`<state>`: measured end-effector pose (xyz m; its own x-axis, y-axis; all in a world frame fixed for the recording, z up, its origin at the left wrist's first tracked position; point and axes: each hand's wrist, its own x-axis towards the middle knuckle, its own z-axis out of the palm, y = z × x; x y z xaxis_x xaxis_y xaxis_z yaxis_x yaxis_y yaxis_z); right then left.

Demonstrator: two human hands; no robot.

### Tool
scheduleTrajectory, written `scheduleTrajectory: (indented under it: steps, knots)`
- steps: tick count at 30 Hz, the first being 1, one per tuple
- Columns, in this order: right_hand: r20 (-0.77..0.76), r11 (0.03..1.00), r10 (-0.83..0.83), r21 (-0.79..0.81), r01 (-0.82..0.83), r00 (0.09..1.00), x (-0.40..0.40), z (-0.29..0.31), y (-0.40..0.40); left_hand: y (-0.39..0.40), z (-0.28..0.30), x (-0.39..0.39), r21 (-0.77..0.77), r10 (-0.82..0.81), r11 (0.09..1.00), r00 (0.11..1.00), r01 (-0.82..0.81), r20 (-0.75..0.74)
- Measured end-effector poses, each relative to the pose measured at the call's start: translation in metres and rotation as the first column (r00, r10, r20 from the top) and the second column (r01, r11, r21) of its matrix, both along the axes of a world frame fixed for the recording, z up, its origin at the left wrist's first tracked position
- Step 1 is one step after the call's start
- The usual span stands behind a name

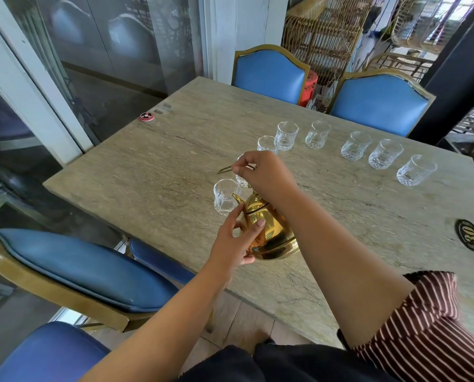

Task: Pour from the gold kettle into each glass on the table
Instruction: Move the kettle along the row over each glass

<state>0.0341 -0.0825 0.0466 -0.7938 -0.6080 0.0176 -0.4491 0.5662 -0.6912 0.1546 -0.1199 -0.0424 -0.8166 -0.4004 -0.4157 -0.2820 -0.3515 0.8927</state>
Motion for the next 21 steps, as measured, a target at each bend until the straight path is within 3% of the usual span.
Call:
scheduleTrajectory:
  steps: [21]
  knots:
    - [-0.02, 0.999, 0.009, -0.033, -0.01, 1.0, 0.0003, 0.0009, 0.0017, 0.0005, 0.0004, 0.0042, -0.012, -0.001, 1.0, 1.0, 0.001, 0.001]
